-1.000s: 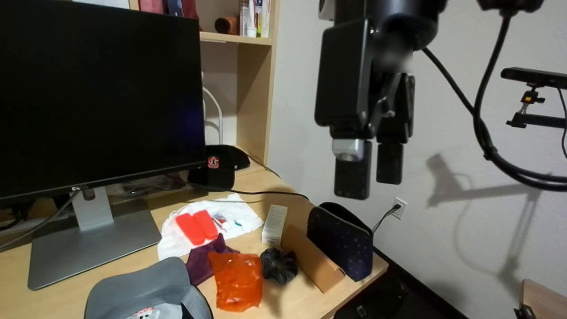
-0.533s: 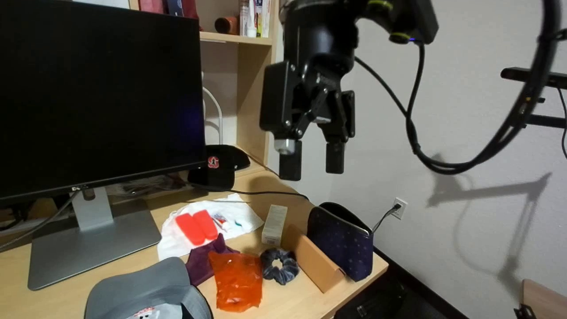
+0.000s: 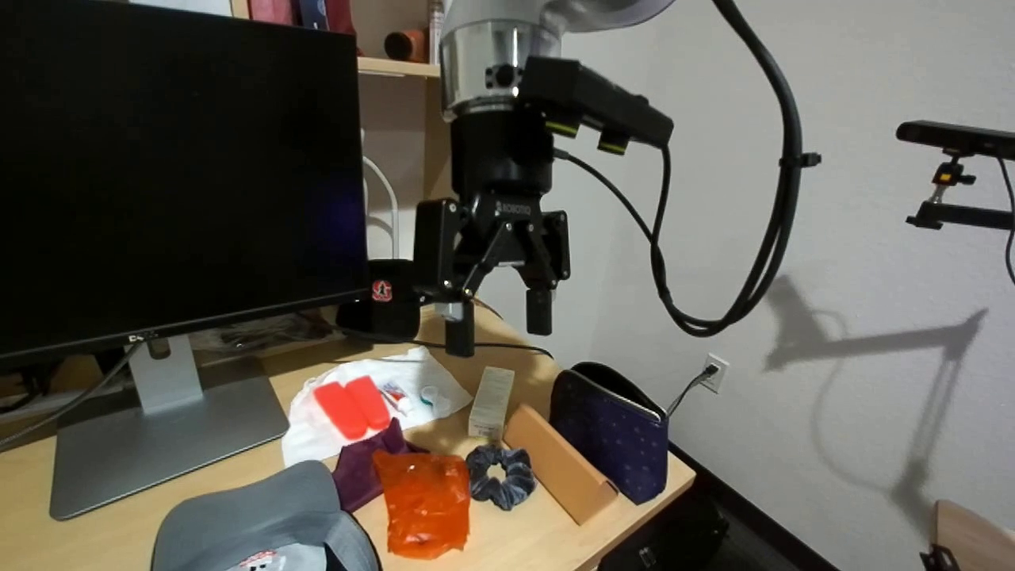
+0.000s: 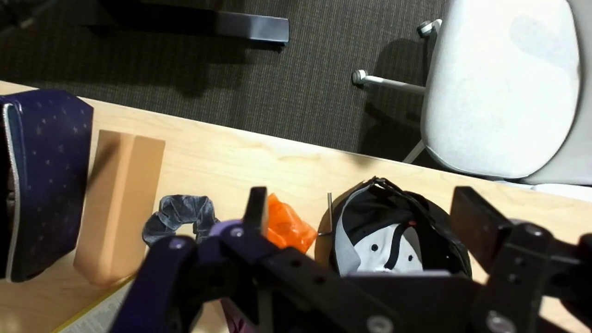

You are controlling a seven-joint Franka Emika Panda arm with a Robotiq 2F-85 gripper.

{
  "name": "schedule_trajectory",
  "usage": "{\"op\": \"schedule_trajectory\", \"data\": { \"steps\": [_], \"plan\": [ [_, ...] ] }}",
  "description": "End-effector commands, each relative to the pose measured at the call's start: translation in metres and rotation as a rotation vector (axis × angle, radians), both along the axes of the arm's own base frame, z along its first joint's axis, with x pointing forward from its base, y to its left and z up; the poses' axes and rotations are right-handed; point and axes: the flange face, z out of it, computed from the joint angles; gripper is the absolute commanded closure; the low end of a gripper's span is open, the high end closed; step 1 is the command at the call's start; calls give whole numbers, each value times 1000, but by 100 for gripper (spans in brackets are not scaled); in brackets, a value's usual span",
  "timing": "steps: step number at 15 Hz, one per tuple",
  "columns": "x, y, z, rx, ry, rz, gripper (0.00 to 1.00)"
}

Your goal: Move the orange plastic to the right then move the rod to the right

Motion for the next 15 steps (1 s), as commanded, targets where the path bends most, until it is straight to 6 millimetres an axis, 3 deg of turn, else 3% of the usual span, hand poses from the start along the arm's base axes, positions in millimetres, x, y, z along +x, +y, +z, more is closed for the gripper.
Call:
{"op": "schedule_trajectory", "data": {
  "steps": [1, 4, 8, 15],
  "plan": [
    [1, 0, 2, 0, -2, -1, 0],
    [2, 0, 3, 1, -5, -1, 0],
    [5, -3, -24, -24, -9, 25, 0],
    [-5, 4, -108, -68, -127, 37, 0]
  ]
}}
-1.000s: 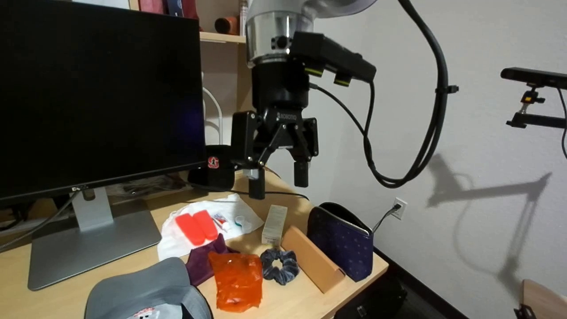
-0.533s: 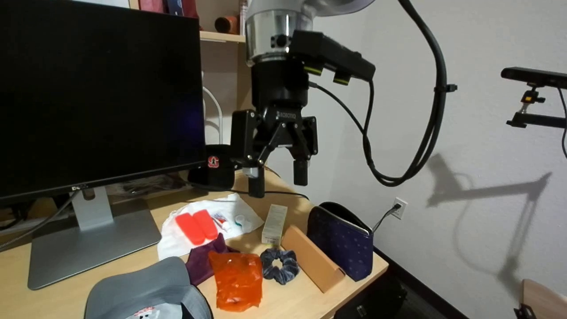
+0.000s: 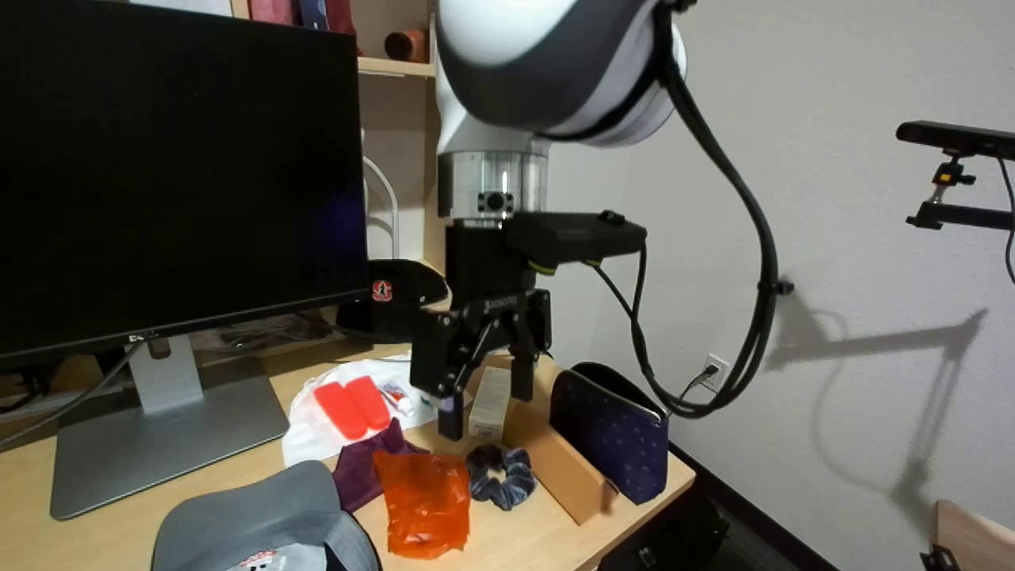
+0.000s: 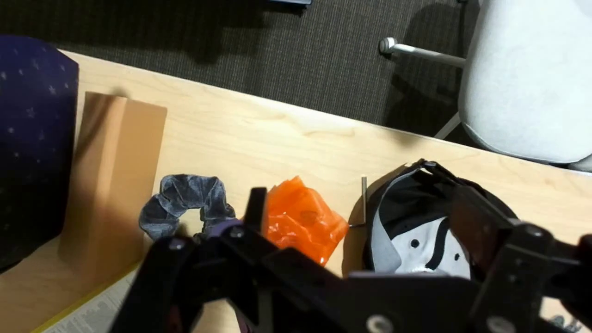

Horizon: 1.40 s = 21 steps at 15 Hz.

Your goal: Move the orange plastic to the right then move the rod to the right

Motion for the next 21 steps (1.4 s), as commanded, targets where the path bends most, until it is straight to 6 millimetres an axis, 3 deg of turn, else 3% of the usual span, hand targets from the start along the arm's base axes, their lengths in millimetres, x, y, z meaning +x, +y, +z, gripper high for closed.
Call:
{"op": "schedule_trajectory", "data": {
  "steps": [1, 4, 5, 8, 18, 21],
  "plan": [
    [-5, 1, -44, -41, -60, 19, 0],
    [-6, 2, -69, -18, -41, -11, 0],
    [-5, 0, -61, -32, -41, 6, 0],
    [-6, 0, -73, -33, -26, 4, 0],
    [39, 2, -115, -97, -94, 439, 0],
    [54, 12, -130, -50, -154, 543, 0]
  ]
}}
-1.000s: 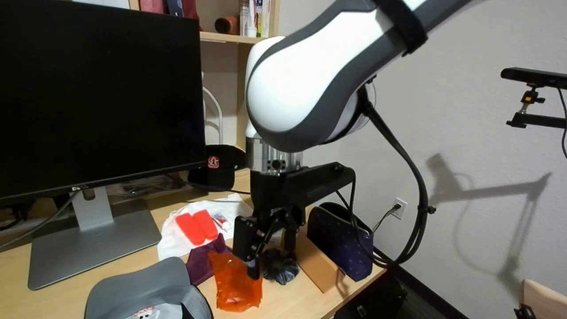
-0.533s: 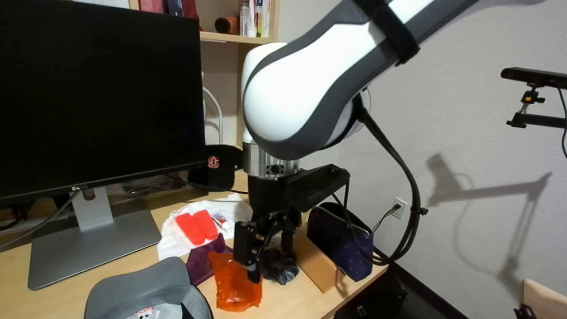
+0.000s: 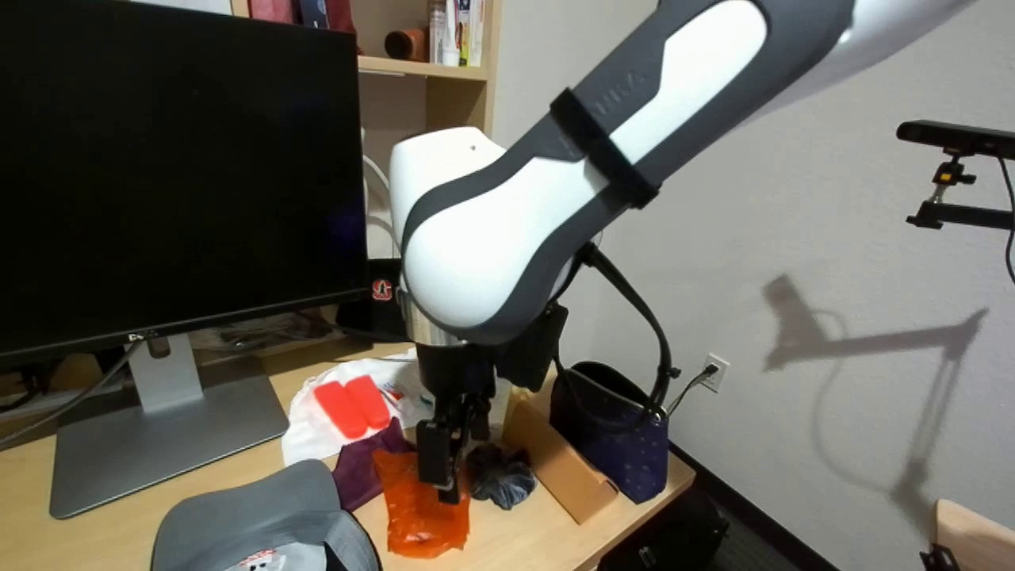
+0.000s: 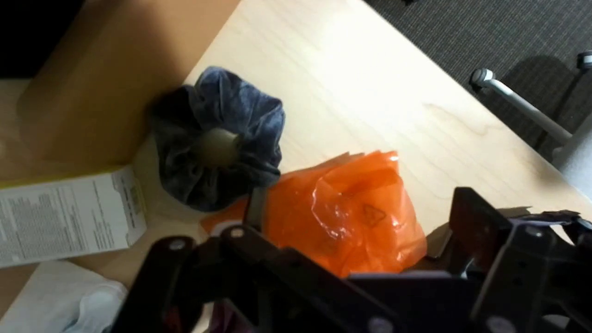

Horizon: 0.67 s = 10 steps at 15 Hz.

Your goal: Move the orange plastic to the right then move the rod to the right

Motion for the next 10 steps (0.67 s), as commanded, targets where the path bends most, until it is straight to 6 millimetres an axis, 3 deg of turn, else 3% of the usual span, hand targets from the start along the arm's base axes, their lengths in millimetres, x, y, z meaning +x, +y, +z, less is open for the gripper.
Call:
{"op": "schedule_trajectory", "data": {
  "steps": [1, 4, 10],
  "plan": [
    [21, 11, -18, 69, -48, 147, 0],
    [24, 16, -32, 164, -40, 208, 0],
    [27, 1, -55, 195, 9, 256, 0]
  ]
}}
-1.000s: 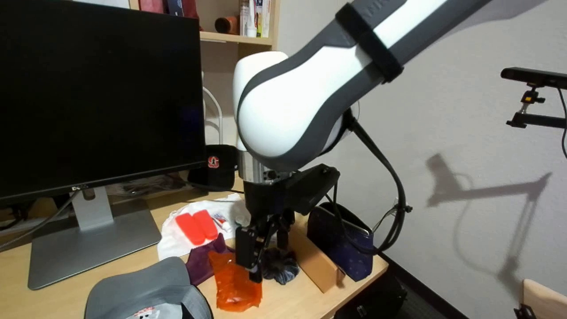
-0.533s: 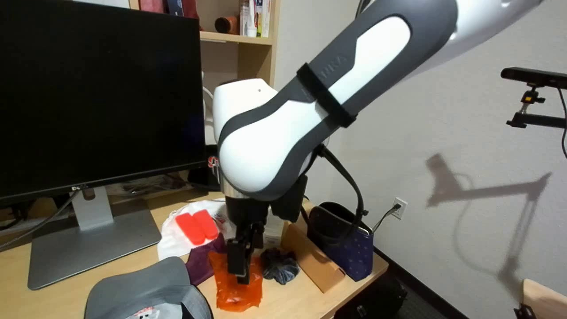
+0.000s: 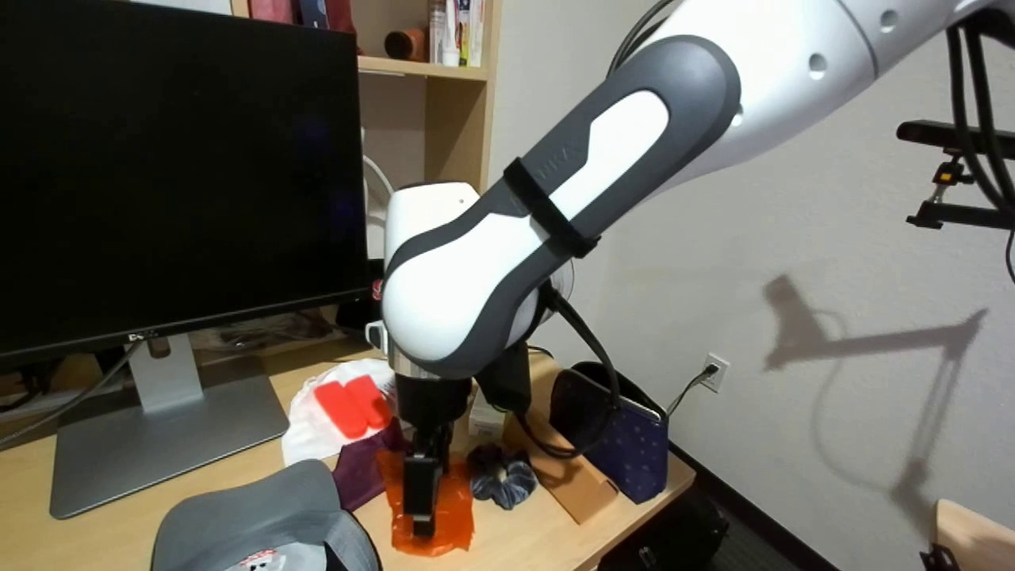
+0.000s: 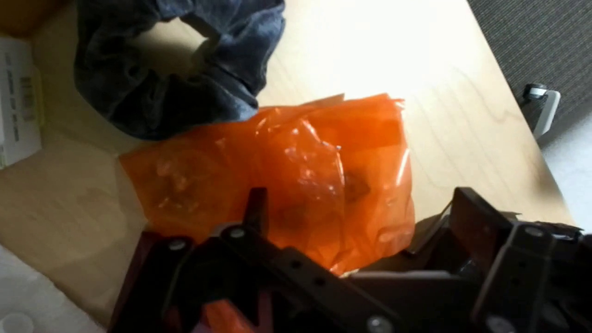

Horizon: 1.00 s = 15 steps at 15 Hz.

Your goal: Move the orange plastic to the right then move the rod to the right

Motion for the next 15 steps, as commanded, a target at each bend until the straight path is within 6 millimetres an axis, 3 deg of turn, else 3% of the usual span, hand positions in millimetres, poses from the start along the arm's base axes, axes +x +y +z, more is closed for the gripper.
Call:
{"op": "schedule_trajectory", "data": {
  "steps": [1, 3, 7, 15],
  "plan": [
    [6, -9, -10, 22, 19, 47, 0],
    [7, -10, -17, 9, 21, 66, 0],
    [3, 2, -3, -50, -36, 86, 0],
    [15, -11, -29, -47, -2, 76, 0]
  ]
}}
